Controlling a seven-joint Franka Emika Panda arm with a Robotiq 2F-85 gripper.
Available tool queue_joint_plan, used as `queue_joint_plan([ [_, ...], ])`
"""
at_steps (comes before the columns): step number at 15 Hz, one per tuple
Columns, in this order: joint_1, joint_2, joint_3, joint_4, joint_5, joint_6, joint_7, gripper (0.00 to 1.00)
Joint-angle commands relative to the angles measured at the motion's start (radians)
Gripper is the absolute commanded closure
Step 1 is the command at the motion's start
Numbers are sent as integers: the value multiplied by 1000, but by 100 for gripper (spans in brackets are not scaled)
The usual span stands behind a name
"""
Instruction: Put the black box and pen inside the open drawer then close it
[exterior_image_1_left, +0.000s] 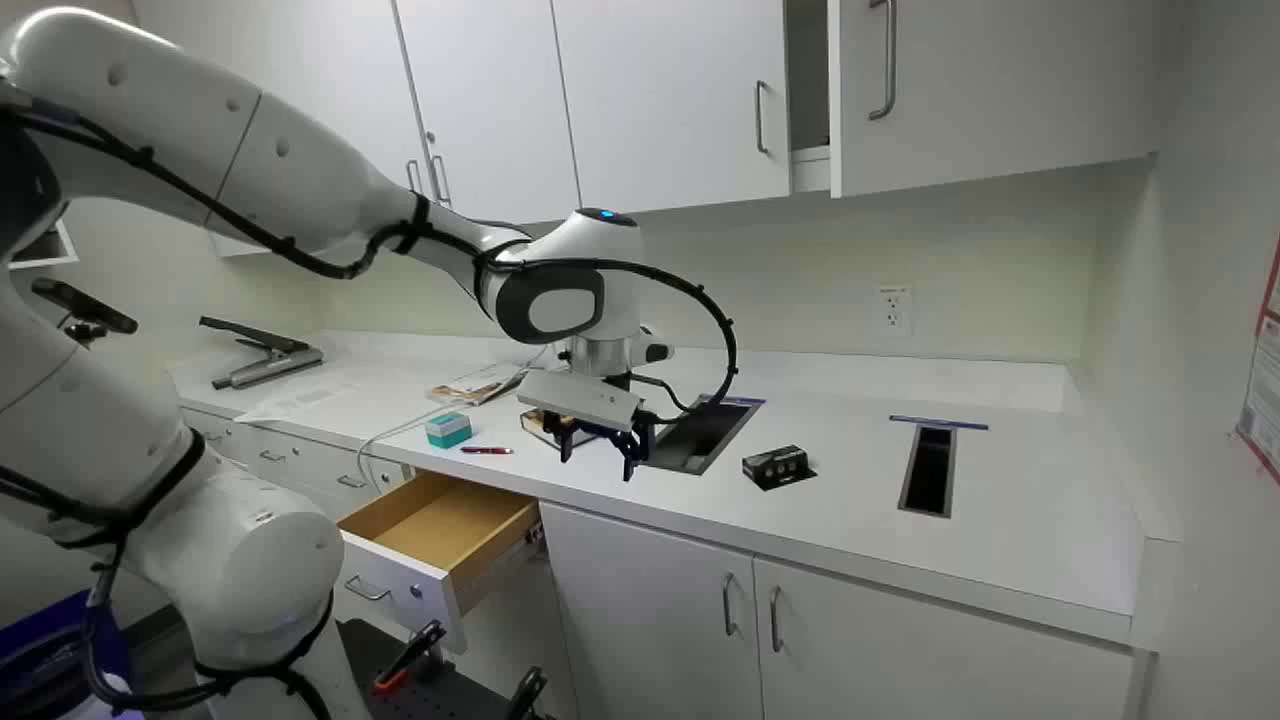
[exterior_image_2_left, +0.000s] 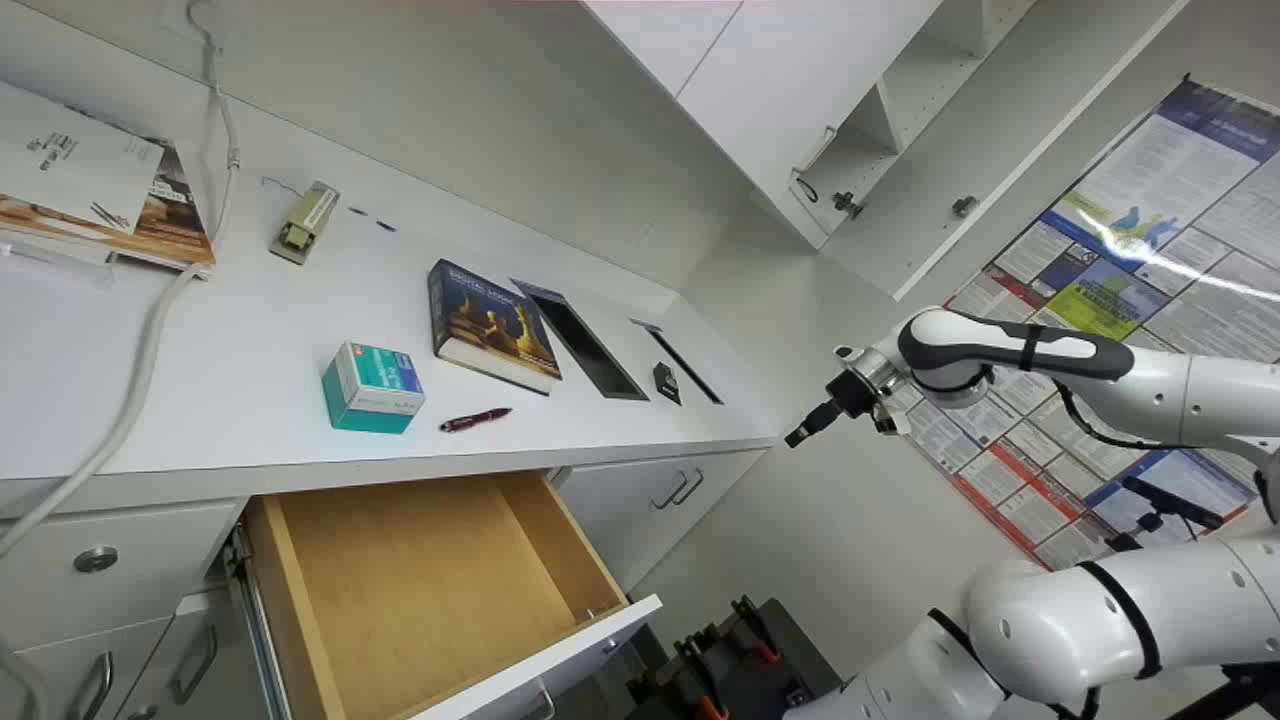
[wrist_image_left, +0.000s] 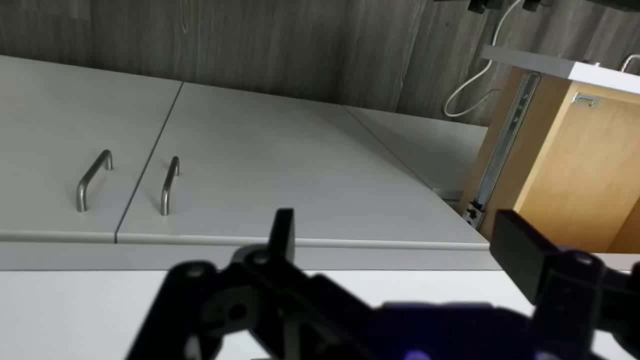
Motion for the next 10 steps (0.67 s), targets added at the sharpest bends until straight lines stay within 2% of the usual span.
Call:
queue_joint_plan([
  [1, -48, 12, 46, 1, 28, -3, -22, 0],
  [6, -48, 12, 46, 1, 28, -3, -22, 0],
  [10, -73, 66, 96, 43, 50, 30, 88, 0],
])
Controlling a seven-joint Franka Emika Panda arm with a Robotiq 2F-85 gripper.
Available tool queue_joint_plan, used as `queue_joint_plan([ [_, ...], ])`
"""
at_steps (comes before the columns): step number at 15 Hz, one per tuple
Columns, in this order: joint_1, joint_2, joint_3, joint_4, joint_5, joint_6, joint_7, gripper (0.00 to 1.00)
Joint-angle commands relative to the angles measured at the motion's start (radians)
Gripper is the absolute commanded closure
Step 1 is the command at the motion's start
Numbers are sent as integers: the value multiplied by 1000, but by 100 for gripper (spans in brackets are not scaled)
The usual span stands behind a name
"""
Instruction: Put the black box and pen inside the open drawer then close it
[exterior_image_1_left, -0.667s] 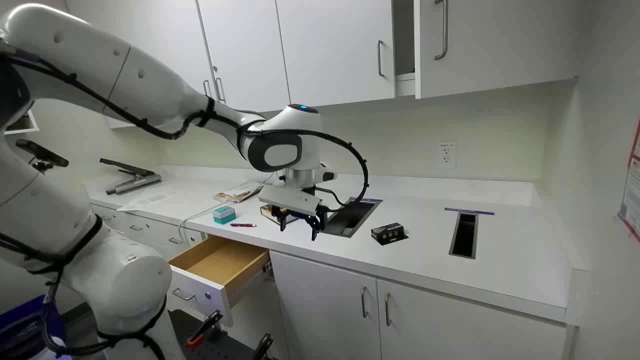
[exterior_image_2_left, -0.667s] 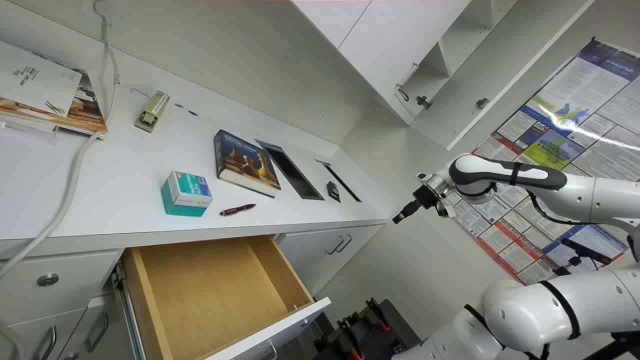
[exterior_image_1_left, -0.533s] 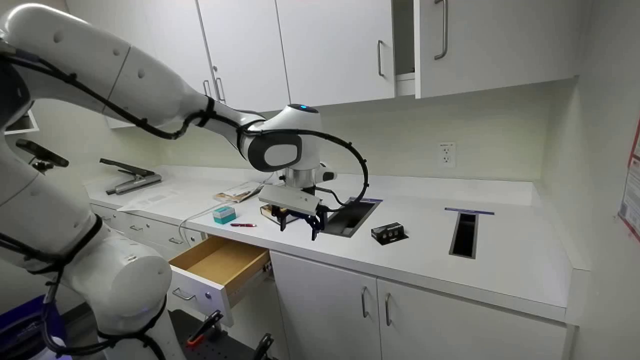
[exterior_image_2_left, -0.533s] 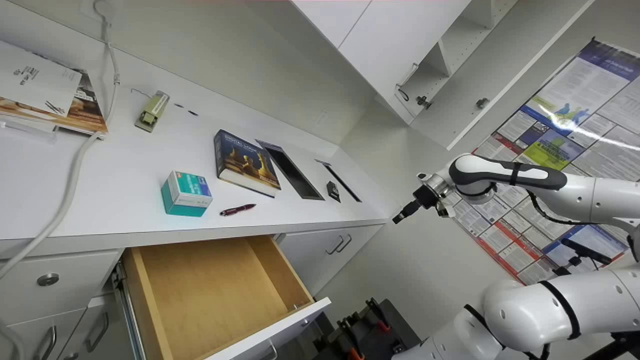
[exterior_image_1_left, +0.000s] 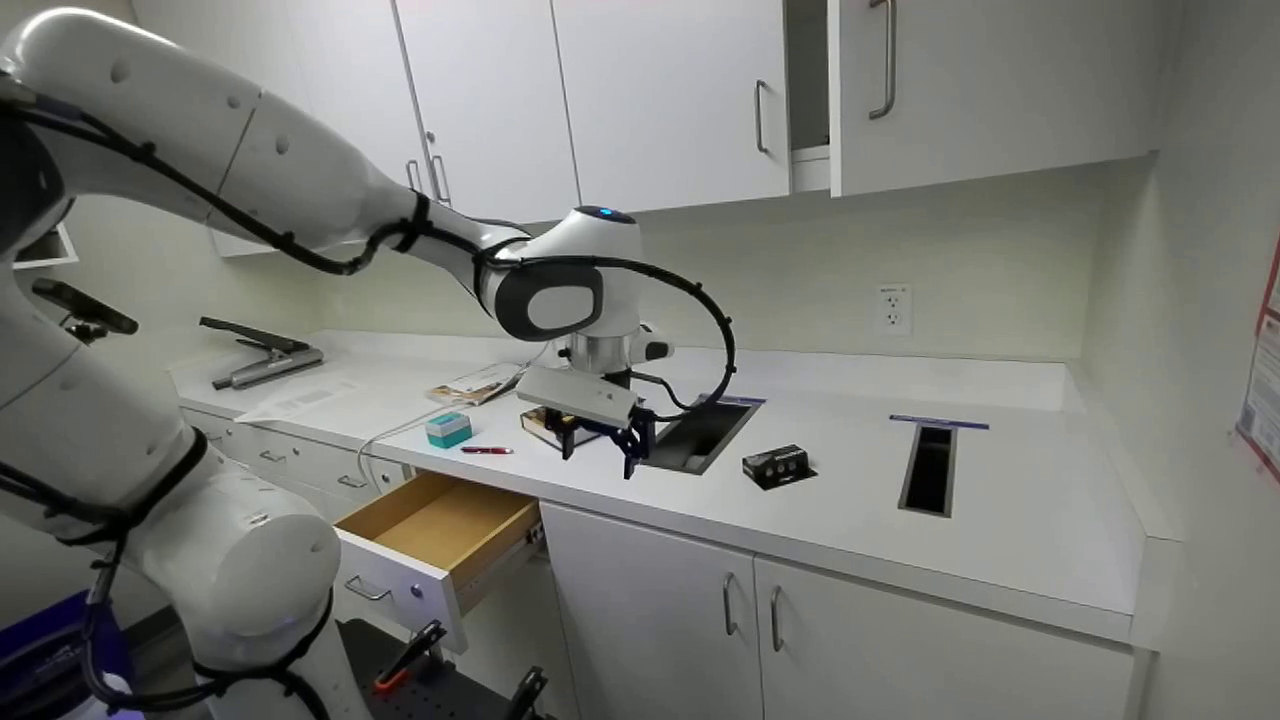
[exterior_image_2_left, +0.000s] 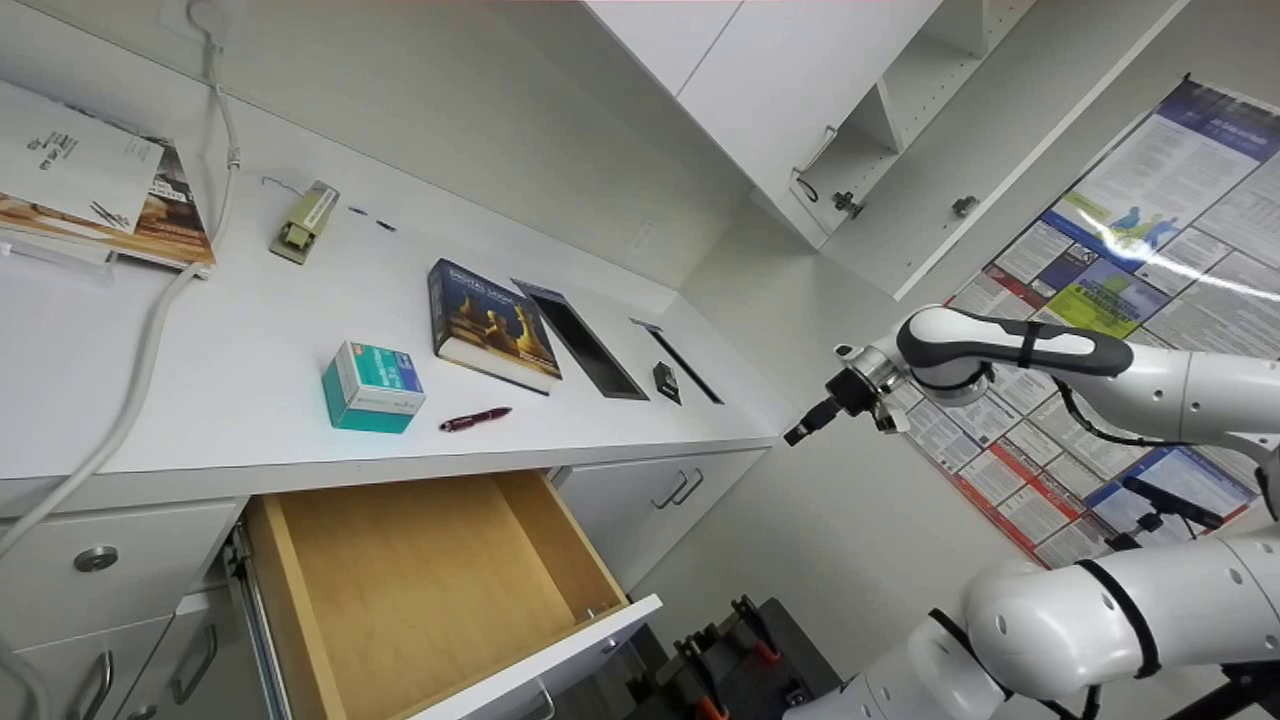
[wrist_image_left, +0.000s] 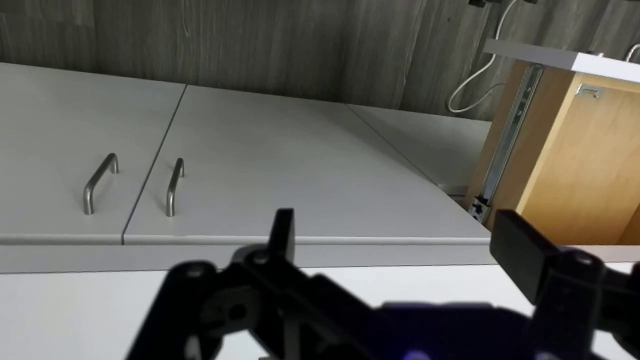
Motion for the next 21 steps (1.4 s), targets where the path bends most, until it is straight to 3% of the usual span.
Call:
queue_joint_plan([
  [1, -52, 77, 75, 52, 26, 57, 123, 0],
  [5, -55, 193, 91, 139, 84, 236, 270, 0],
  [10, -81, 431, 112, 311, 145, 406, 454, 0],
  [15, -122, 628, 163, 472, 80, 478, 765, 0],
  [16, -134, 556, 173, 396, 93, 473, 672, 0],
  [21, -143, 585, 186, 416, 90, 473, 689, 0],
])
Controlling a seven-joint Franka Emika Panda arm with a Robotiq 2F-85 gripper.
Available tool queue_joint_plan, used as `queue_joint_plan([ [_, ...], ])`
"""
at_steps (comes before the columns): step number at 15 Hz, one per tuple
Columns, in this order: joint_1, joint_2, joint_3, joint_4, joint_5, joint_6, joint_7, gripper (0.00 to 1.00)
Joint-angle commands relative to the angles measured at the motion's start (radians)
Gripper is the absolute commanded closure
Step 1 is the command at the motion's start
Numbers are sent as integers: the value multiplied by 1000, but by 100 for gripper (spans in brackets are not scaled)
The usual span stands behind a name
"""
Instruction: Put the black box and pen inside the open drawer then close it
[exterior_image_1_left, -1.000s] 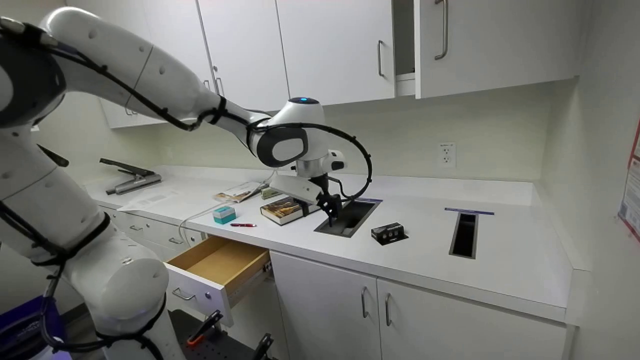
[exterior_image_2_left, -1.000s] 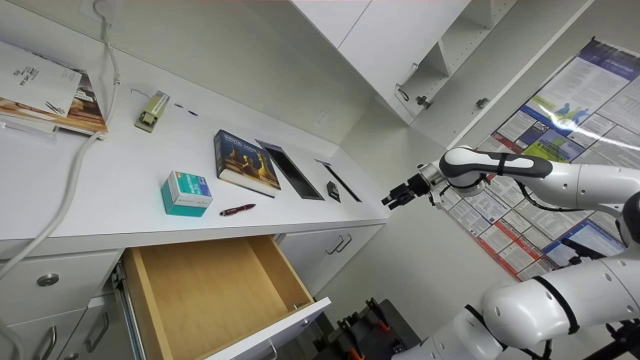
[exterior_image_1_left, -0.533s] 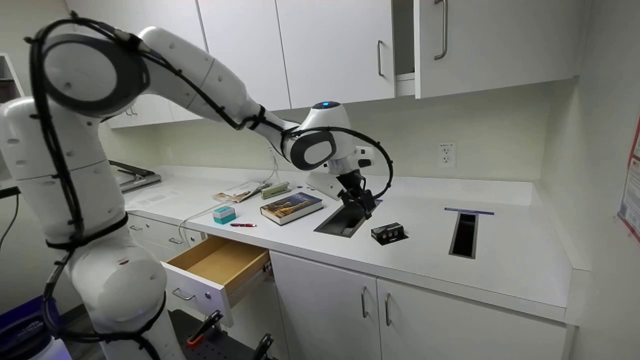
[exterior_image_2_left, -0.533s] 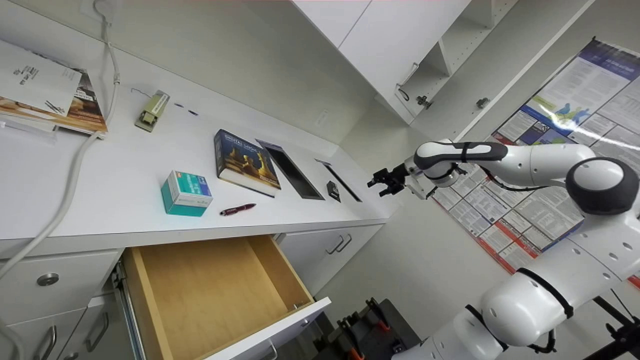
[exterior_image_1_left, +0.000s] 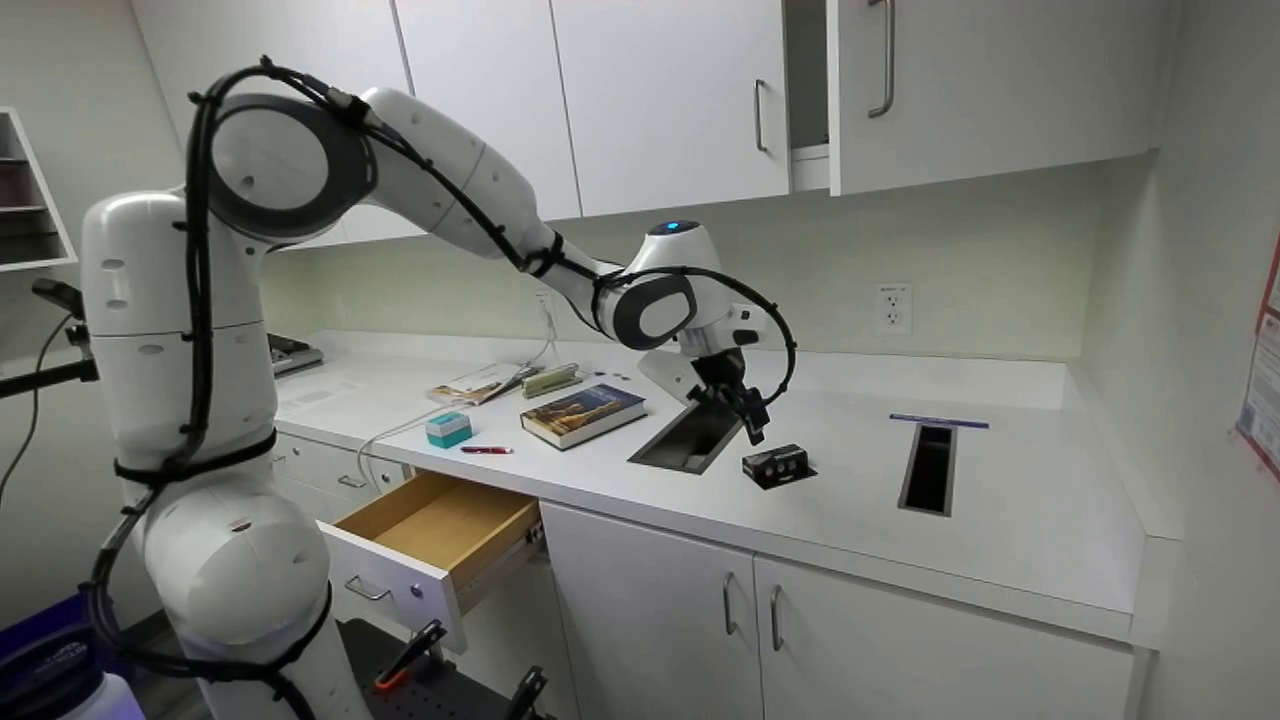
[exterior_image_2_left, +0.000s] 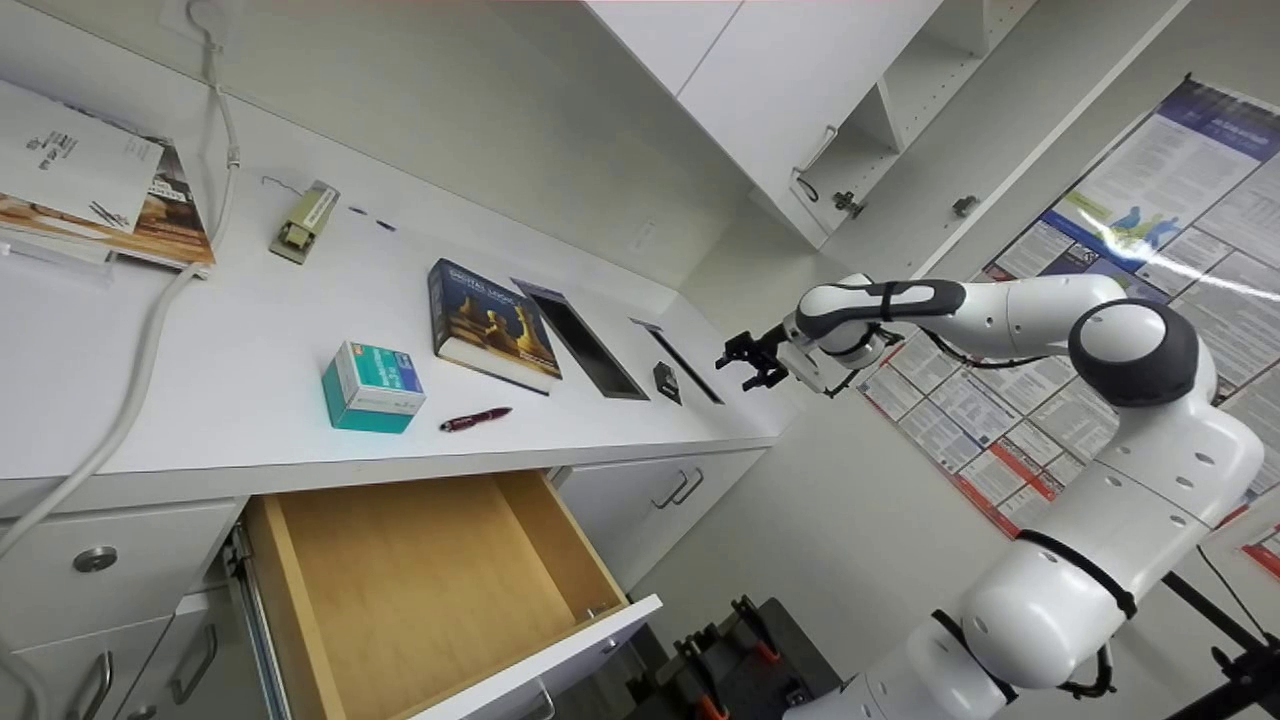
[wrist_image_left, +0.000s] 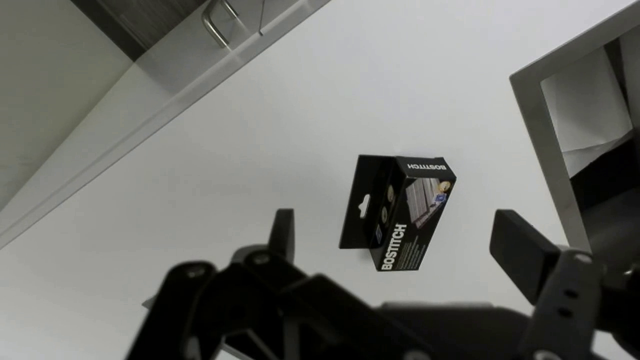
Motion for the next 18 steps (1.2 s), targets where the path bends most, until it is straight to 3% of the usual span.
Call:
queue_joint_plan([
  [1, -27, 21, 25, 30, -33, -18, 50, 0],
  [9, -12, 316, 50, 424, -33, -183, 314, 0],
  [14, -33, 453, 67, 582, -16, -267, 326, 0],
  [18, -40, 525, 78, 640, -14, -259, 315, 0],
])
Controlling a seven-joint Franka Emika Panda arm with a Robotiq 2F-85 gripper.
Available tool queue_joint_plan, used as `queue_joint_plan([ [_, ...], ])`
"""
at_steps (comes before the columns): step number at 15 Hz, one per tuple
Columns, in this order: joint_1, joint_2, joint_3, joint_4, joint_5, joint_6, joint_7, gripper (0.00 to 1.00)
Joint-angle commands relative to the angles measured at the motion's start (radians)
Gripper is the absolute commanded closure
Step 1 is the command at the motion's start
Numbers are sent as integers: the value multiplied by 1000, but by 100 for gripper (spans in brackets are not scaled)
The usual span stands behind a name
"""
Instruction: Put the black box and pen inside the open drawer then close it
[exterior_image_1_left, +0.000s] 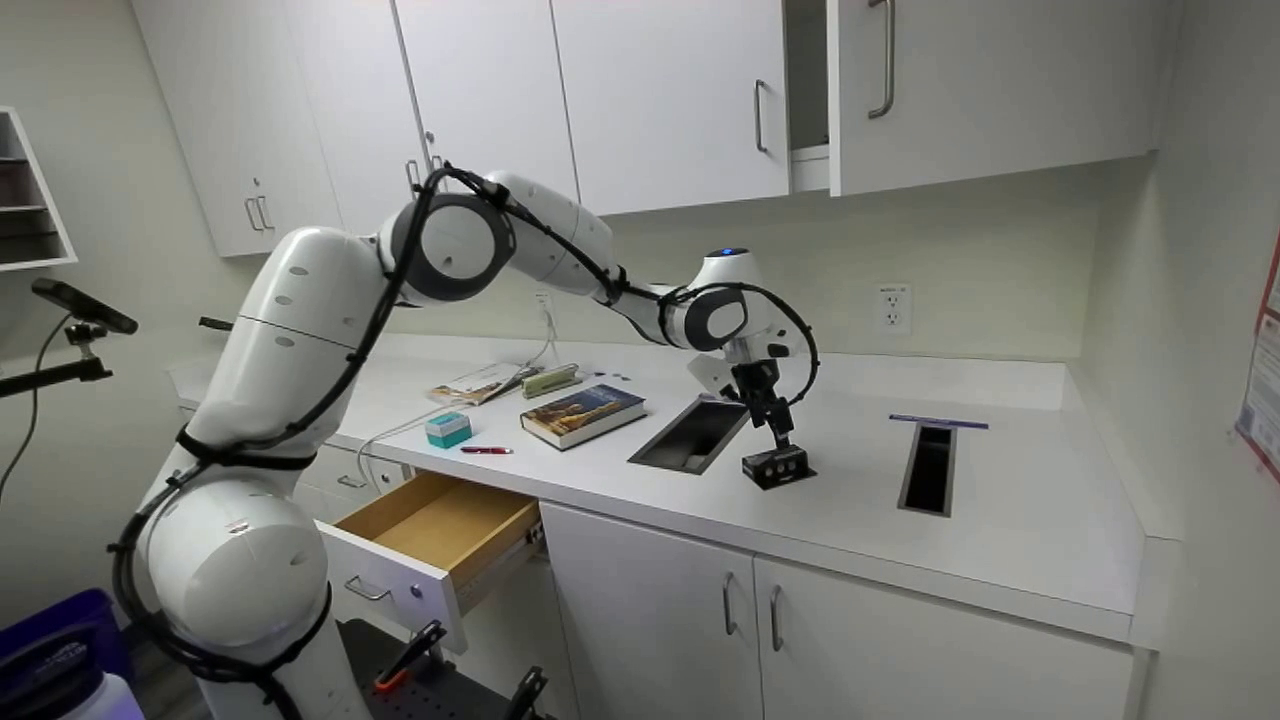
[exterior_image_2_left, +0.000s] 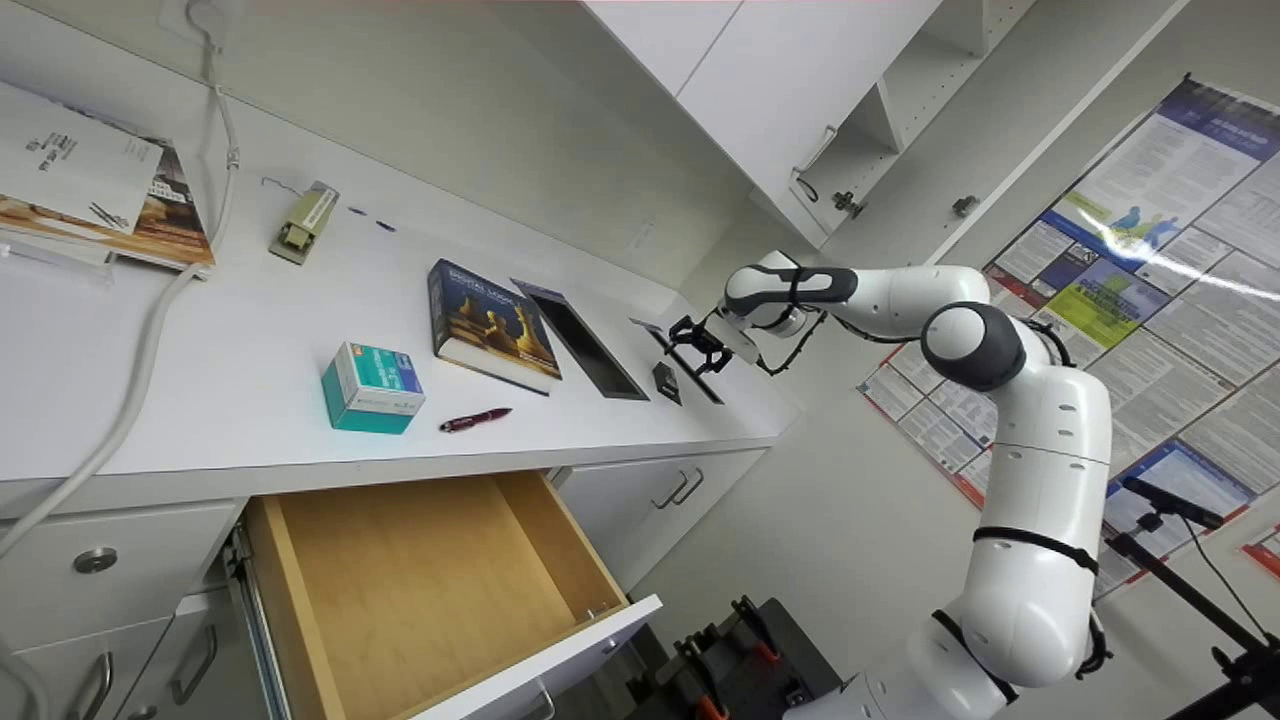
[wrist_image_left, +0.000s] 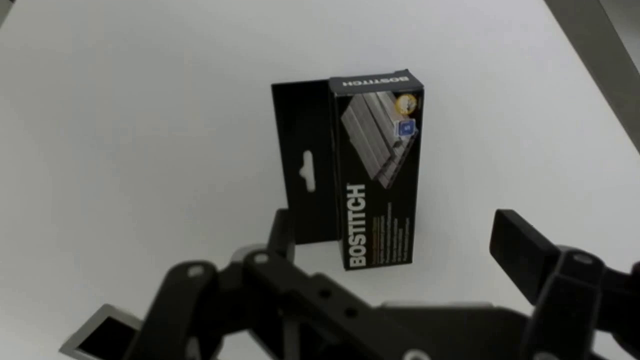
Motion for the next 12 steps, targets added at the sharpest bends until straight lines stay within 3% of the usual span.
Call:
queue_joint_plan([
  [1, -24, 65, 27, 85, 4, -34, 8, 0],
  [8, -32, 127, 36, 137, 5, -41, 8, 0],
  [9, -34, 131, 37, 141, 5, -42, 7, 25],
  [12, -35, 141, 36, 149, 3, -36, 4, 41],
])
